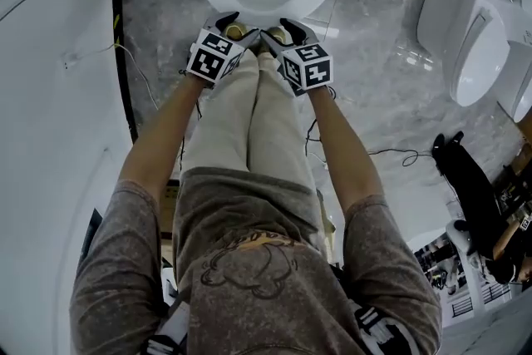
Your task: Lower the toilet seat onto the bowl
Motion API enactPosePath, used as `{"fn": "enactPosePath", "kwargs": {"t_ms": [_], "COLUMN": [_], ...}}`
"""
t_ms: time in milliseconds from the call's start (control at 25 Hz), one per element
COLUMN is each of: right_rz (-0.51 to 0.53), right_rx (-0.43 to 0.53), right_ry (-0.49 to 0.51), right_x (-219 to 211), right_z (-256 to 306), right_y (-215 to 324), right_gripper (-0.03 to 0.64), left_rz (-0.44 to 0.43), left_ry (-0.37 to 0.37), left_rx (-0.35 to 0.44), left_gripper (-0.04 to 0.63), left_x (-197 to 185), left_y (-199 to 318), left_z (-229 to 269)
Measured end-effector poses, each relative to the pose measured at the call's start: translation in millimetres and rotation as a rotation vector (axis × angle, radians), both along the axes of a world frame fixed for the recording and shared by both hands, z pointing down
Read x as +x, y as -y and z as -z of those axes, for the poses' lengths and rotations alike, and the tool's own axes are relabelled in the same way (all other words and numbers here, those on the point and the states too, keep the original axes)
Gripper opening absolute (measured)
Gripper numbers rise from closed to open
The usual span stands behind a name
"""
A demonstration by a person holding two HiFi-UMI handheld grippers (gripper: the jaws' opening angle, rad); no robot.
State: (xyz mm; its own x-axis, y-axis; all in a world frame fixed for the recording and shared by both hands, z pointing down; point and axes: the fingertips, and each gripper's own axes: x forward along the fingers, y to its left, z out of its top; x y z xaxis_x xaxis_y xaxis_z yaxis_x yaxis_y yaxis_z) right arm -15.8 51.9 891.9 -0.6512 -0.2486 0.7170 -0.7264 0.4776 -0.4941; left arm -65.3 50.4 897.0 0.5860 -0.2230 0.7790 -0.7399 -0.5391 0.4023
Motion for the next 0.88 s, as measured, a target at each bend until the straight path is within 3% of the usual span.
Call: {"fn": "enactPosePath", "kwargs": {"t_ms": [320,560,720,880], "right_rz": [-0.059,-0.034,-0.047,-0.105], "right_rx": [-0.027,-0.018,0.046,0.142], "right_ry": [-0.019,-0.014,-0.015,-0.004], "right_x": [0,4,12,27], "right_z": [-41,-38,8,92], "right_y": [5,3,20,52], "right_gripper": [0.243,0.215,0.215,0.215], "left_rz": [0.038,0.045,0.072,0.109], "left_ry": [0.001,-0.01,-0.027,-0.061], "left_rx": [-0.012,-0.017,0.018,0.123], "left_gripper": [0.258,0.239,0.239,0.239], "left_x": [-1,0,3,6], "left_y": [2,1,22,63], "left_z": [-41,-37,9,100]}}
